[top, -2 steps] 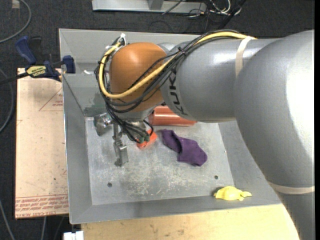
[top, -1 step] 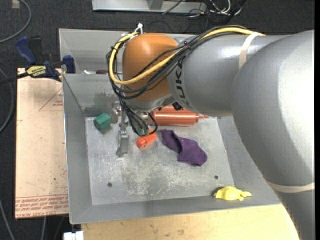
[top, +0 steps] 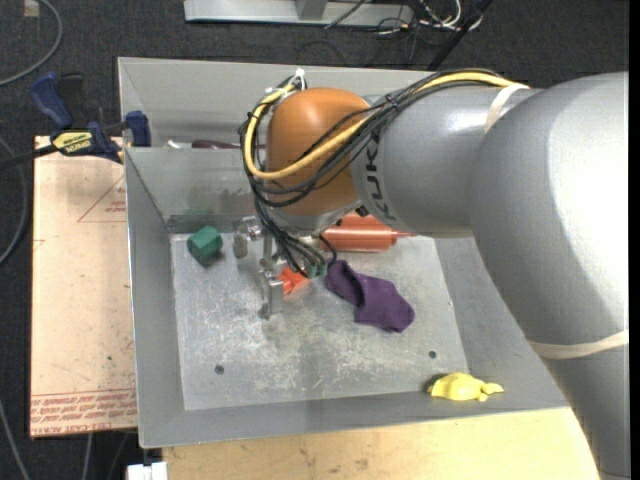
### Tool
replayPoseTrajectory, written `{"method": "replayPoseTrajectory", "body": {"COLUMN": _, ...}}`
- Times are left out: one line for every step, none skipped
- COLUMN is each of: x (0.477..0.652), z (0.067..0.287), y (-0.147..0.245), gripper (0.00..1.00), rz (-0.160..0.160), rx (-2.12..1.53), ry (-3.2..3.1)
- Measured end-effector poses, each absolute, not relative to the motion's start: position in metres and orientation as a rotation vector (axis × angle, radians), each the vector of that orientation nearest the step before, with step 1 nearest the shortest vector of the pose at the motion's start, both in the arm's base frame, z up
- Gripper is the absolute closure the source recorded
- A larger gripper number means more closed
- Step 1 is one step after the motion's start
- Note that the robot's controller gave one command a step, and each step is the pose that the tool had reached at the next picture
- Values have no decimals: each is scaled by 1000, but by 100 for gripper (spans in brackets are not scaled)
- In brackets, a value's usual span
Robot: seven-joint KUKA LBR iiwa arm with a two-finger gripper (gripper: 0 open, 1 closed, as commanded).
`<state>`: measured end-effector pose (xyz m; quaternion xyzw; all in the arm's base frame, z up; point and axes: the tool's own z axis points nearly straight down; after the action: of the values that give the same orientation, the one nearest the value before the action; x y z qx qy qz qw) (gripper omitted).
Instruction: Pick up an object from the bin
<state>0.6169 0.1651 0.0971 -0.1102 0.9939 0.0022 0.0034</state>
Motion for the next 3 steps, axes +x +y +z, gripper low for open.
{"method": "replayPoseTrajectory", "body": {"x": 636, "z": 71, "y": 68, "gripper": 100, "rz": 8, "rx": -449, "ry": 3099}}
{"method": "replayPoseTrajectory", "body": {"x": 636, "z": 71, "y": 68, "gripper": 100, "rz": 8, "rx": -449, "ry": 3099}}
{"method": "replayPoseTrajectory", "body": {"x": 635, "z": 74, "y": 68, "gripper": 100, "rz": 9, "rx": -449, "ry": 3102}}
